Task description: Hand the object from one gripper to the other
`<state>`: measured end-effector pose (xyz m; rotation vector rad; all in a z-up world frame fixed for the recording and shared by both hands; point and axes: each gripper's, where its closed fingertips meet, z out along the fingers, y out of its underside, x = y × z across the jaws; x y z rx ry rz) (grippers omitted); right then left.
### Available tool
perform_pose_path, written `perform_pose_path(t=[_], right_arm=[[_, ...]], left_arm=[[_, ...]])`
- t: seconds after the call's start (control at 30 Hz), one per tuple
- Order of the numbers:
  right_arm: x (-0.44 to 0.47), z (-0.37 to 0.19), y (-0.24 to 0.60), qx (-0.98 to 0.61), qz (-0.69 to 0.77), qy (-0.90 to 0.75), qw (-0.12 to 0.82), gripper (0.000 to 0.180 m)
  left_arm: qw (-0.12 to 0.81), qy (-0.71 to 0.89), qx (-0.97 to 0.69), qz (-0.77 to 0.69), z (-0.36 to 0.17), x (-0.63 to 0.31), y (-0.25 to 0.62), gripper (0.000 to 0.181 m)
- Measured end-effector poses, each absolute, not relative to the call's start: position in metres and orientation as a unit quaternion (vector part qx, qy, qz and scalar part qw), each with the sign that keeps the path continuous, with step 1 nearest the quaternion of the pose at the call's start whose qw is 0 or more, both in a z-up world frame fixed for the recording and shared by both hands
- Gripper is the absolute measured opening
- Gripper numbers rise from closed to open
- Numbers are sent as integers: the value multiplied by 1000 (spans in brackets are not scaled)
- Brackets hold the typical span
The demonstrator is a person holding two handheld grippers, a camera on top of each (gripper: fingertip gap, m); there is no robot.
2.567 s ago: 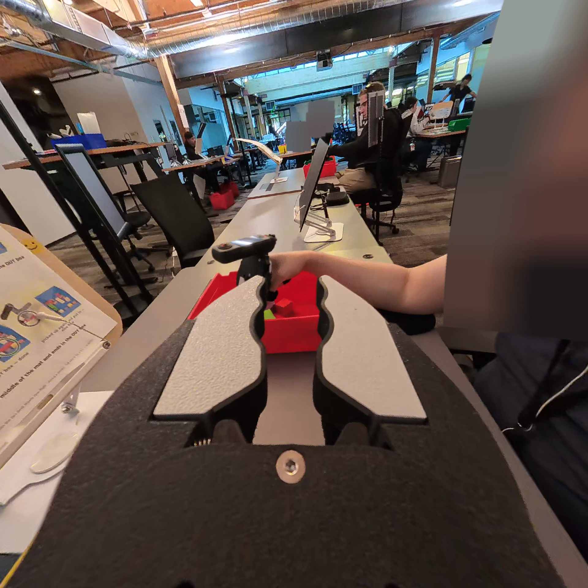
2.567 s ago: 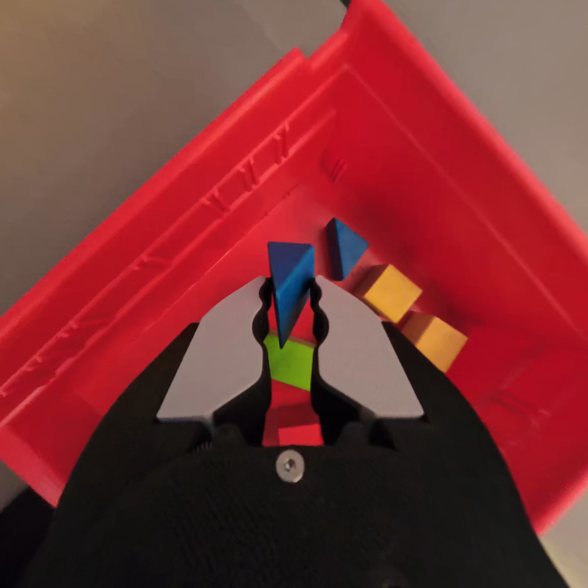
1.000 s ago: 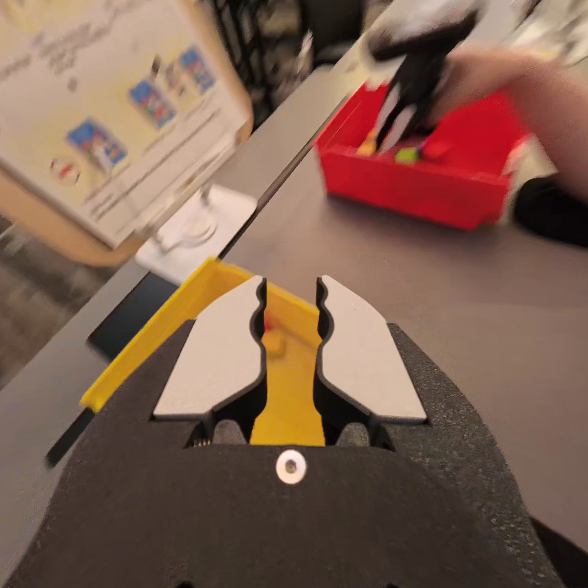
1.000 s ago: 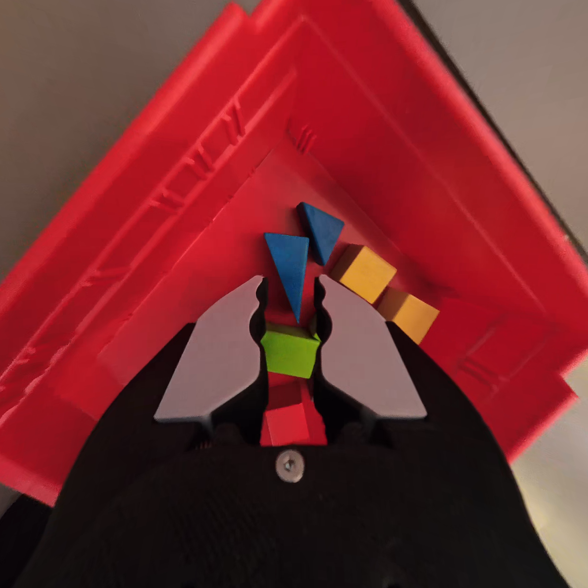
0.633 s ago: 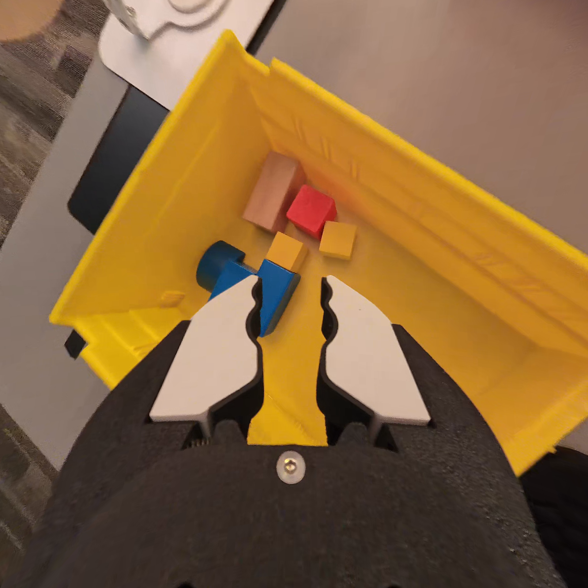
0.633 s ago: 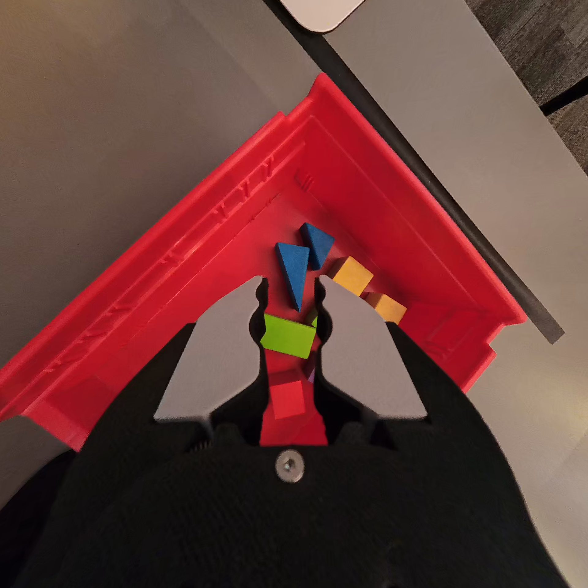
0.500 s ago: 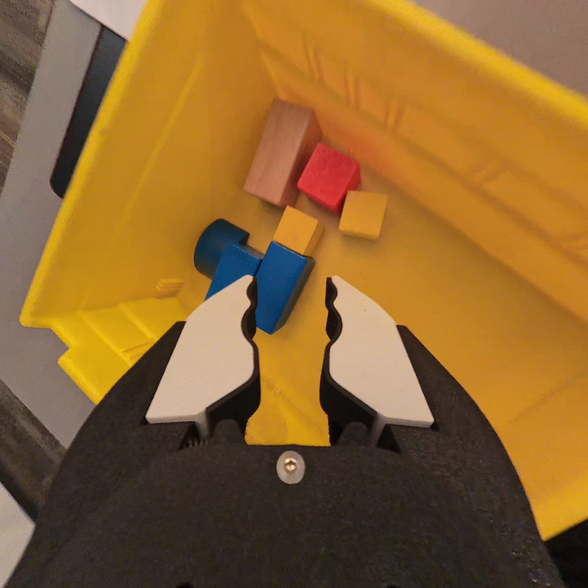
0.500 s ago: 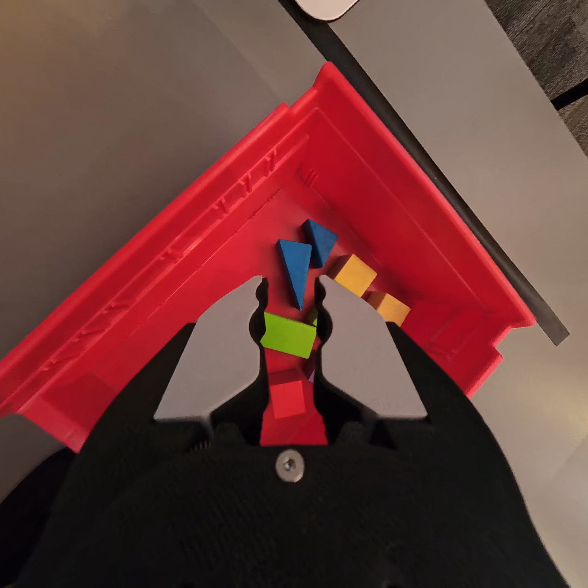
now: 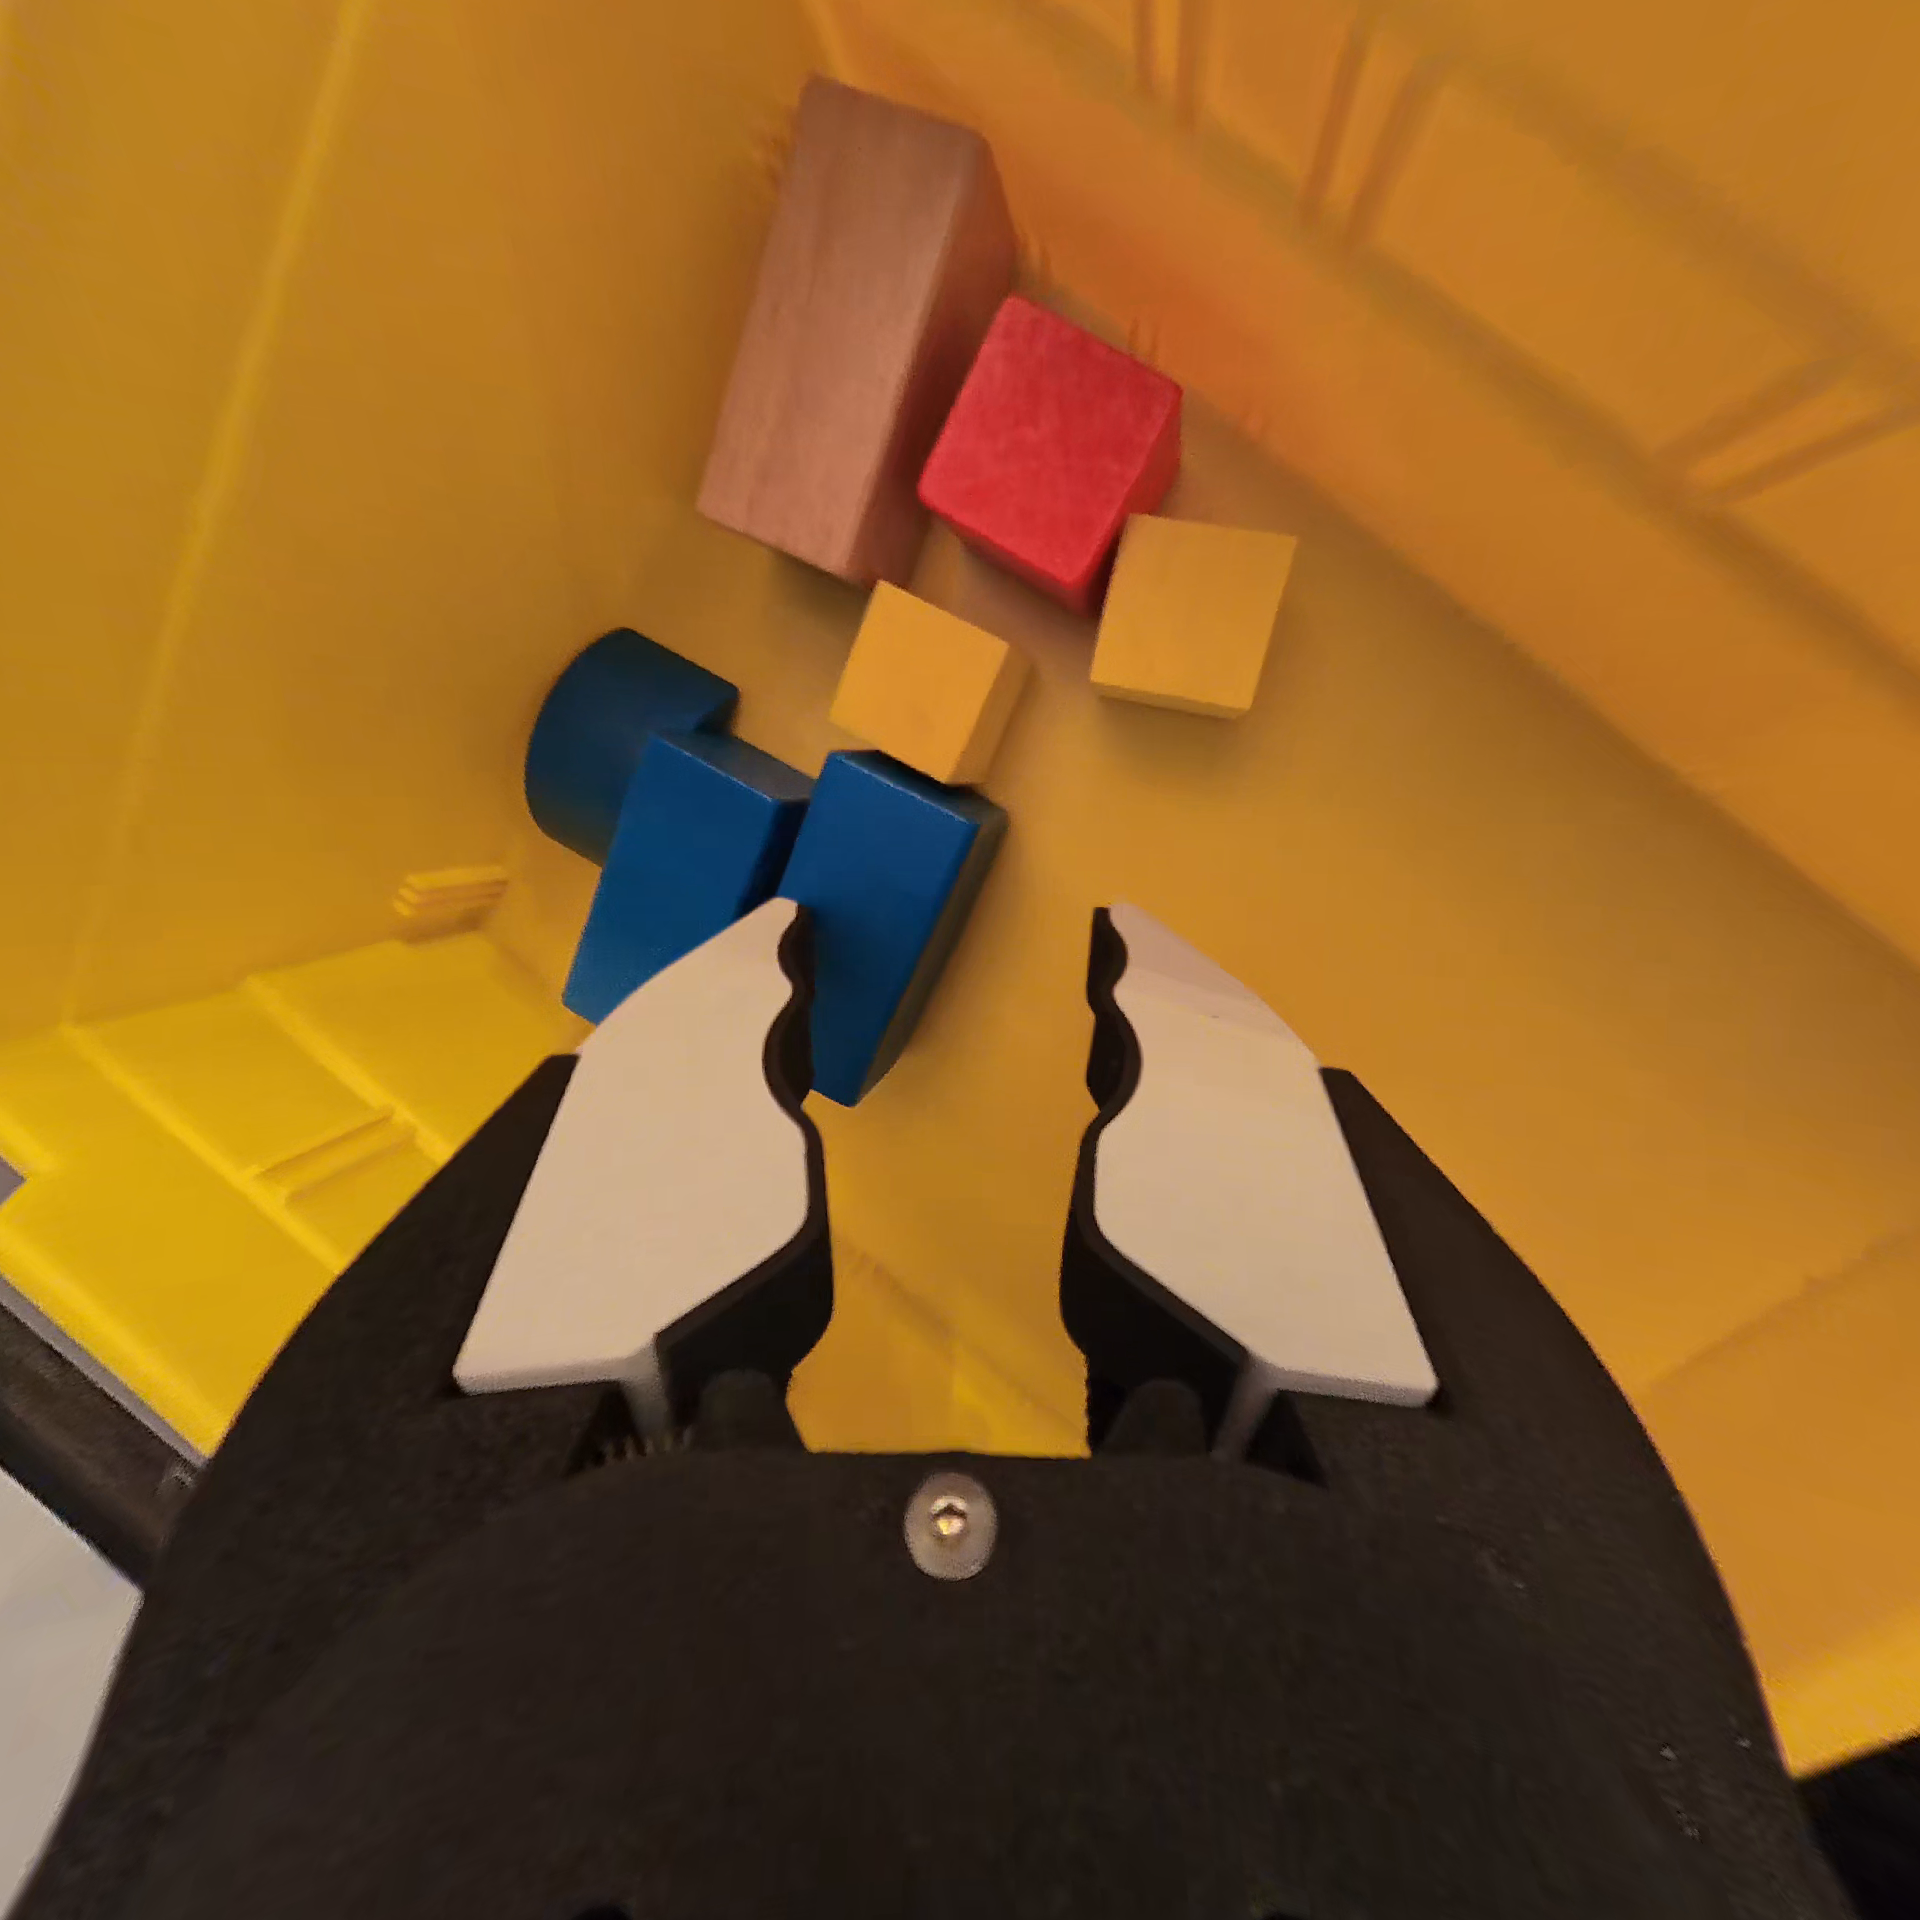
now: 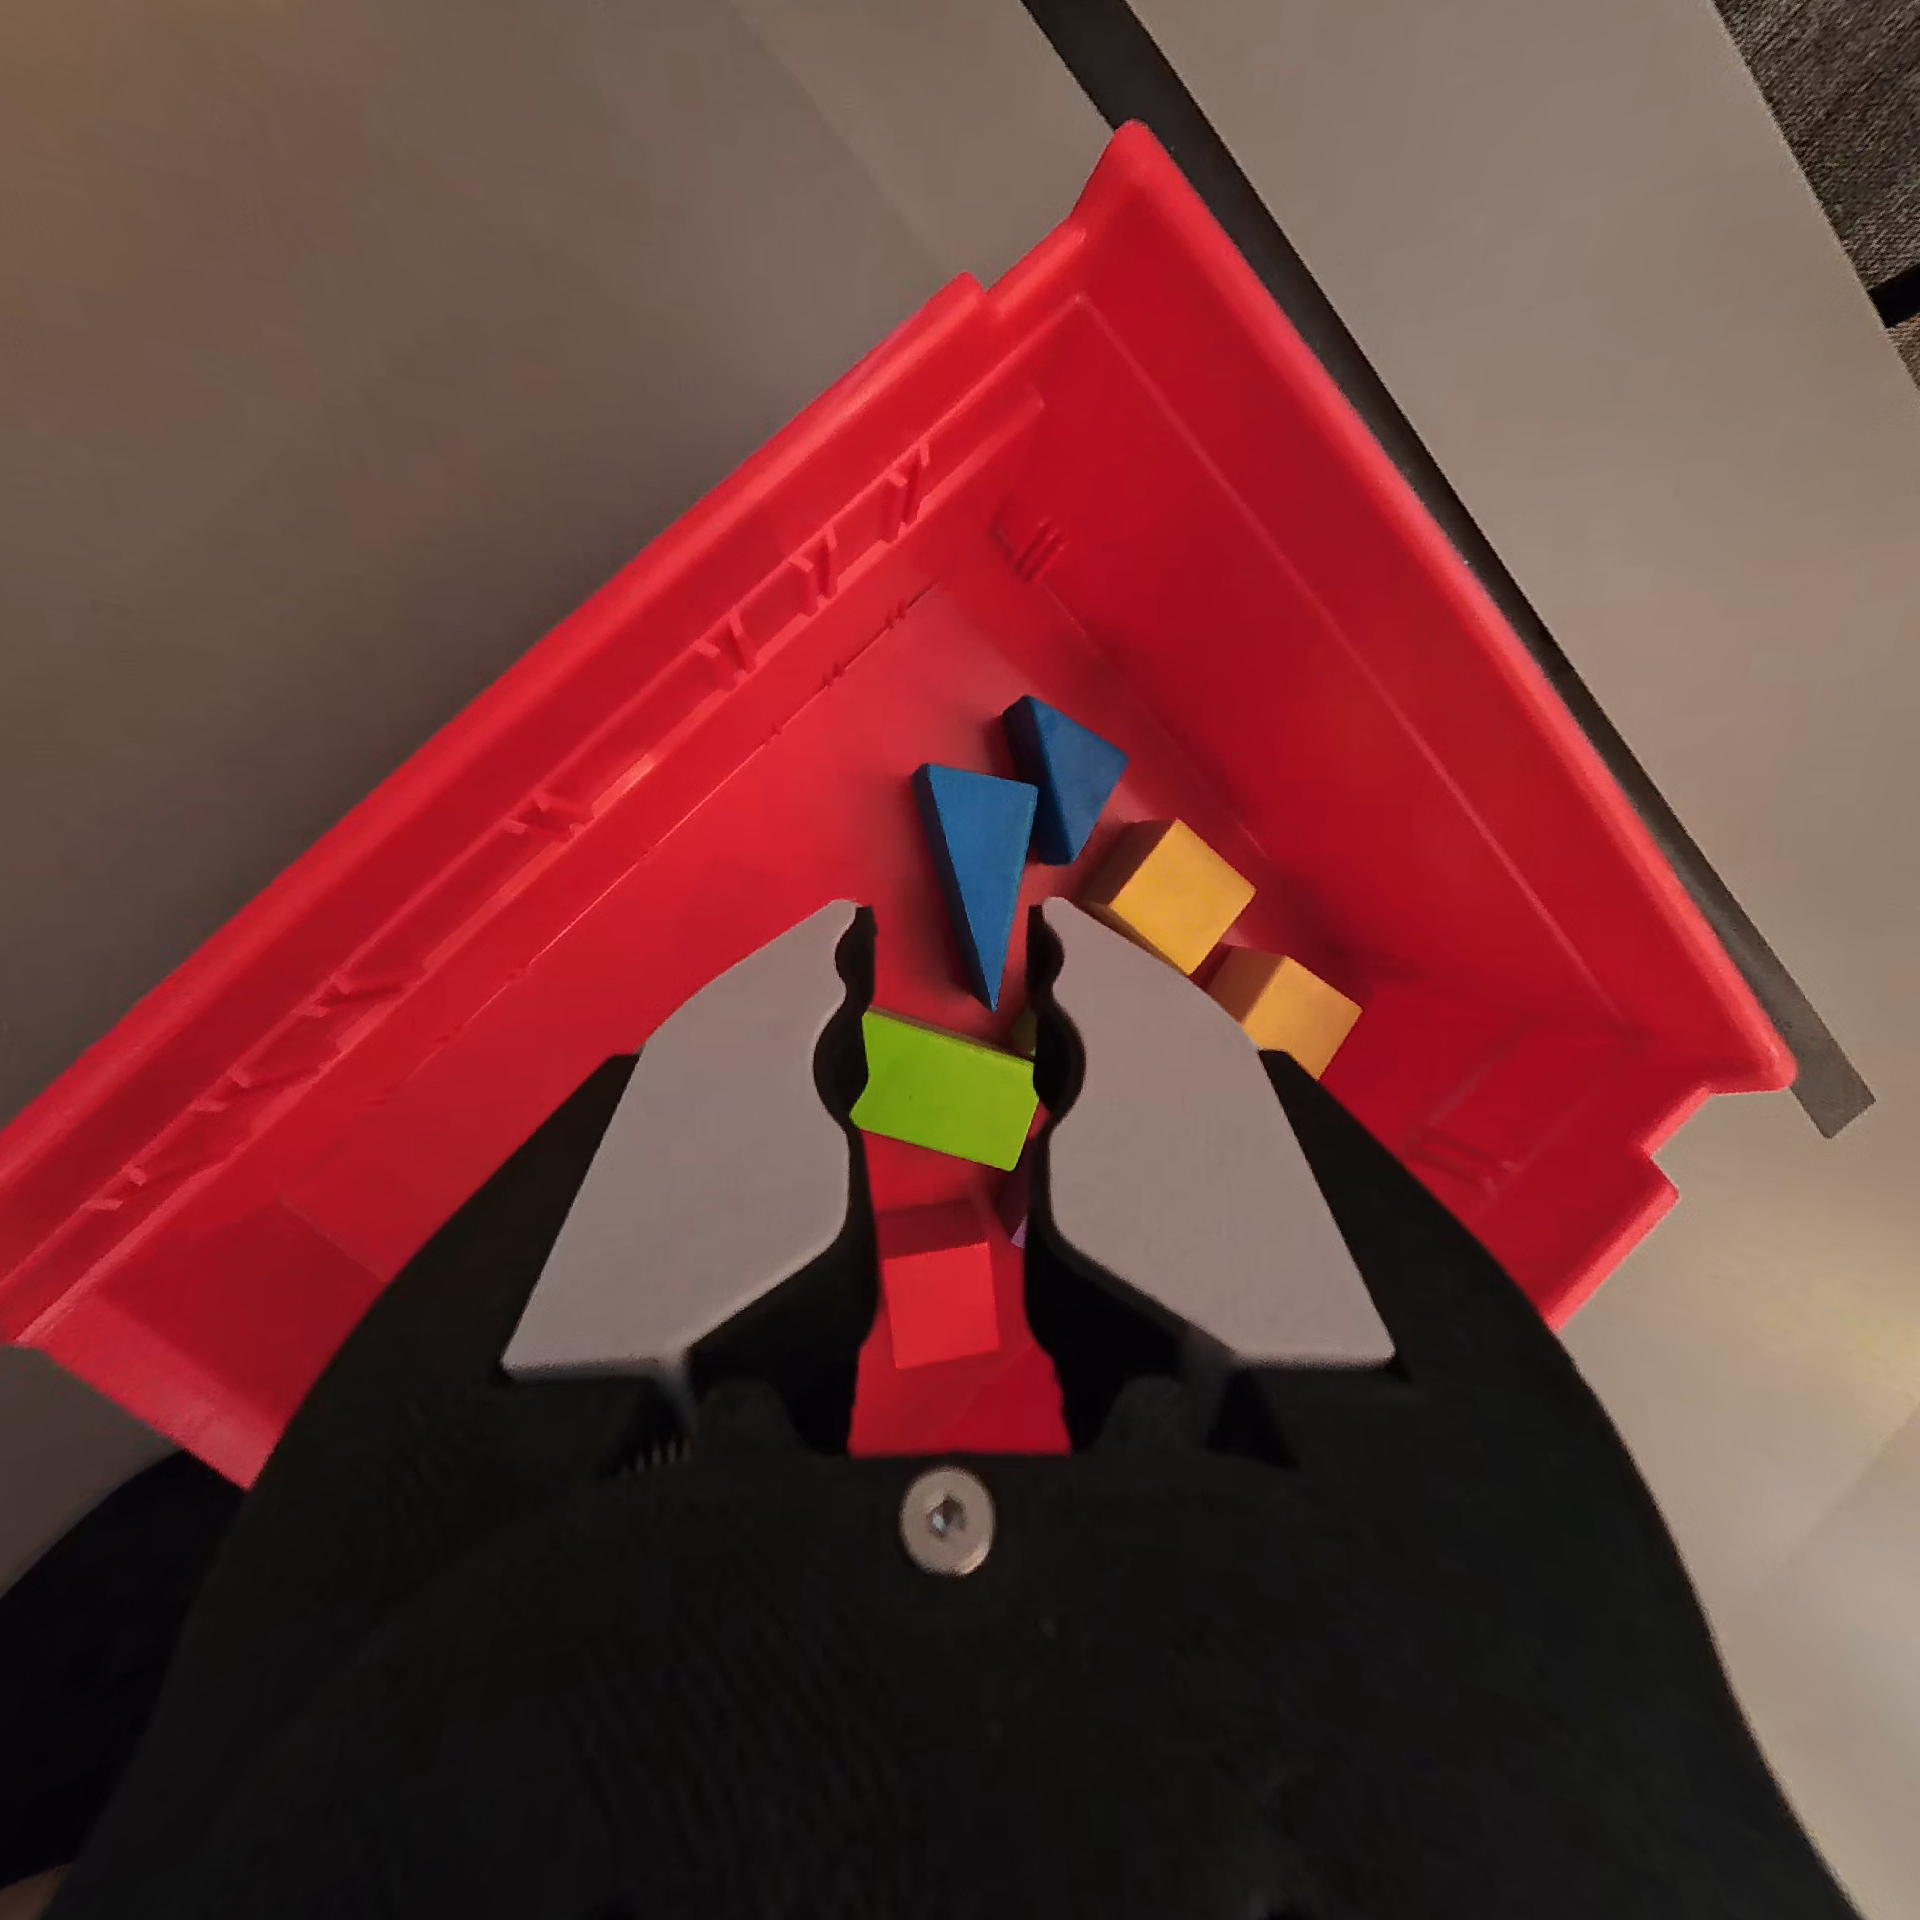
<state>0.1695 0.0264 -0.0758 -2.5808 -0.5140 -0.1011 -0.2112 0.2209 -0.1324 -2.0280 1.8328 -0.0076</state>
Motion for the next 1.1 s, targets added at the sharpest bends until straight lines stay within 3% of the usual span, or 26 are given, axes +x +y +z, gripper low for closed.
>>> perform_pose_path(t=[0.1,0.5,0.87,1.1], right_arm=[[169,-77,26,-949,-37,-189,249,29],[164,-82,25,-949,-35,-205,238,29],[165,-87,24,-949,-47,-216,224,29],[159,-43,42,-917,-92,-216,322,29]], left_arm=[[180,664,-725,2,-130,-218,213,42],[177,638,-749,27,-145,-219,231,47],[135,622,-771,12,-145,-222,223,37],[198,595,-773,-101,-96,-204,213,37]])
